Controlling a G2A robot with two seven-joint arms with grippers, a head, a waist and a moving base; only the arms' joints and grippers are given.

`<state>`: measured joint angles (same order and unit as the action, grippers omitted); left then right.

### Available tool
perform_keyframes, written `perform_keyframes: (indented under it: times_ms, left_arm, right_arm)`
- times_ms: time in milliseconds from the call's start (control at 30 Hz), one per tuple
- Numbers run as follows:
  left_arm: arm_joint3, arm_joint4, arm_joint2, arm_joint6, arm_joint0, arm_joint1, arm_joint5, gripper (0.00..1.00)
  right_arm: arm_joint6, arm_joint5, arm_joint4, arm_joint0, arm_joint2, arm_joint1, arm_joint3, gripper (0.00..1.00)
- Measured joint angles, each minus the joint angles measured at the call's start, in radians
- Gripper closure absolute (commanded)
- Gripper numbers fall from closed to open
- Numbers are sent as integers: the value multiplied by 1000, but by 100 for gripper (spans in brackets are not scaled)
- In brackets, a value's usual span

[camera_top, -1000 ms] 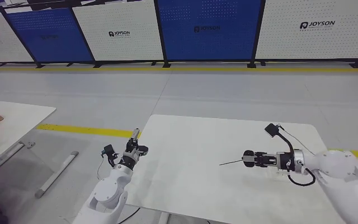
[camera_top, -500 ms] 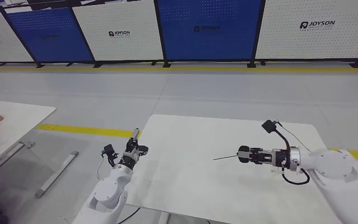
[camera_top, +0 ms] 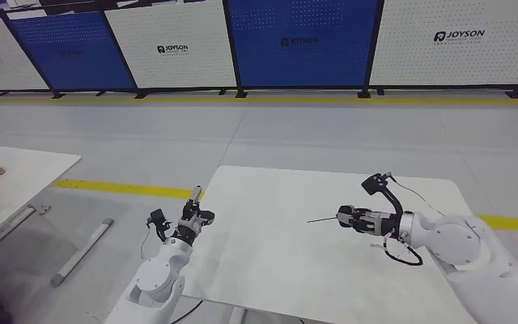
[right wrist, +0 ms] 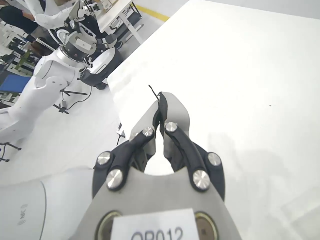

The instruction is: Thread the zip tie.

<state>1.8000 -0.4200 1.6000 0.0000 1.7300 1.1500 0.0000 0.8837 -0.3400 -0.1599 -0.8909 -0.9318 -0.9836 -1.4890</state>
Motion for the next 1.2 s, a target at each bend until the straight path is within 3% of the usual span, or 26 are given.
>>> perform_keyframes:
  times_ms: [133,233,333,467,533,600,667,900,1067,1200]
  left_arm:
    - [2,-3,-1,-3,-1,0,2,0]
    - [36,-36,1,-63,-2,-1,33,0]
    - [110,-65,13,-159,6,-7,134,0]
    - [193,-28,-21,-195,1,-9,230,0]
    - [208,-35,-48,-219,-14,-9,299,0]
    - [204,-37,-54,-201,-35,-8,343,0]
    - [201,-34,-53,-177,-38,-8,343,0]
    - [201,-37,-55,-181,-36,-8,340,0]
    - [189,-168,-54,-293,-20,-16,340,0]
    - [207,-260,-68,-338,-14,-38,340,0]
  right_arm:
    - [-2,0,-1,0,0,0,0,100]
    - [-2,0,-1,0,0,0,0,100]
    - [-2,0,-1,0,0,0,0,100]
    - [-2,0,-1,0,0,0,0,100]
    - [-2,0,-1,0,0,0,0,100]
    - [-2,0,-1,0,0,0,0,100]
    - [-2,0,-1,0,0,0,0,100]
    - [-19,1,-49,-10,-5,3,-12,100]
    - [-38,0,-234,-5,21,6,-113,100]
    - [-86,0,-347,-3,50,12,-171,100]
